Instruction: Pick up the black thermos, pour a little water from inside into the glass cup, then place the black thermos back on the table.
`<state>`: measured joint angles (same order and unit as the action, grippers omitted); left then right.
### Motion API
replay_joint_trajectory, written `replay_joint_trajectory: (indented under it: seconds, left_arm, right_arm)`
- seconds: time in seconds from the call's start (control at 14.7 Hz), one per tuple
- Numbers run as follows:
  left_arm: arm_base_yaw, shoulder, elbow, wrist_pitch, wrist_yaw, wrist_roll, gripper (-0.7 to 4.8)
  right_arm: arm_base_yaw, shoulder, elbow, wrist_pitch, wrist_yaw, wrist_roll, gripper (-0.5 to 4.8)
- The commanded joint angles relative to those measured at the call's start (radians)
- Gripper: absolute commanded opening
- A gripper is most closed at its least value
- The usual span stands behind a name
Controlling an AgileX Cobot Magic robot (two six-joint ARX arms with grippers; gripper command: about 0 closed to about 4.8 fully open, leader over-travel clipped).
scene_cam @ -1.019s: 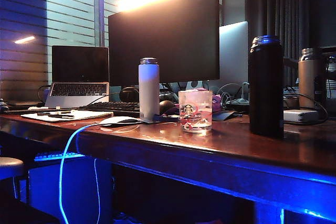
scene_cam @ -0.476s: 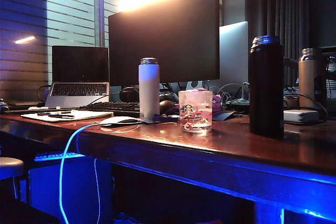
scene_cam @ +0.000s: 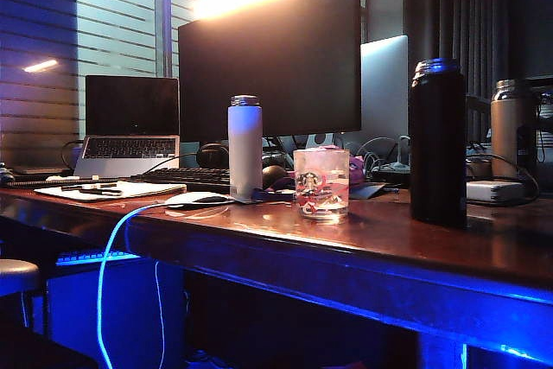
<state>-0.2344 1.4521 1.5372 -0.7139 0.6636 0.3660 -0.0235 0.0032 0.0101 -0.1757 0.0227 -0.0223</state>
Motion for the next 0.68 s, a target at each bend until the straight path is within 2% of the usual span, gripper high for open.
replay_joint_trajectory:
  seconds: [0.07,0.48,0.54,0.68]
  left_arm:
    - [0.000,-0.002,0.003,0.013,0.006,0.001,-0.03]
    - [0.000,-0.002,0.003,0.013,0.006,0.001,-0.03]
    - [0.001,-0.002,0.003,0.029,-0.030,0.023,-0.04]
    - [0.002,-0.010,0.003,0.066,-0.127,-0.006,-0.03]
  right_arm:
    - [0.001,-0.001,-0.003,0.008,0.001,0.003,-0.01]
    - [0.001,-0.001,-0.003,0.008,0.001,0.003,-0.01]
    - [0.001,-0.001,-0.003,0.008,0.001,0.003,-0.01]
    - [0.001,-0.001,-0.003,0.008,0.001,0.003,-0.01]
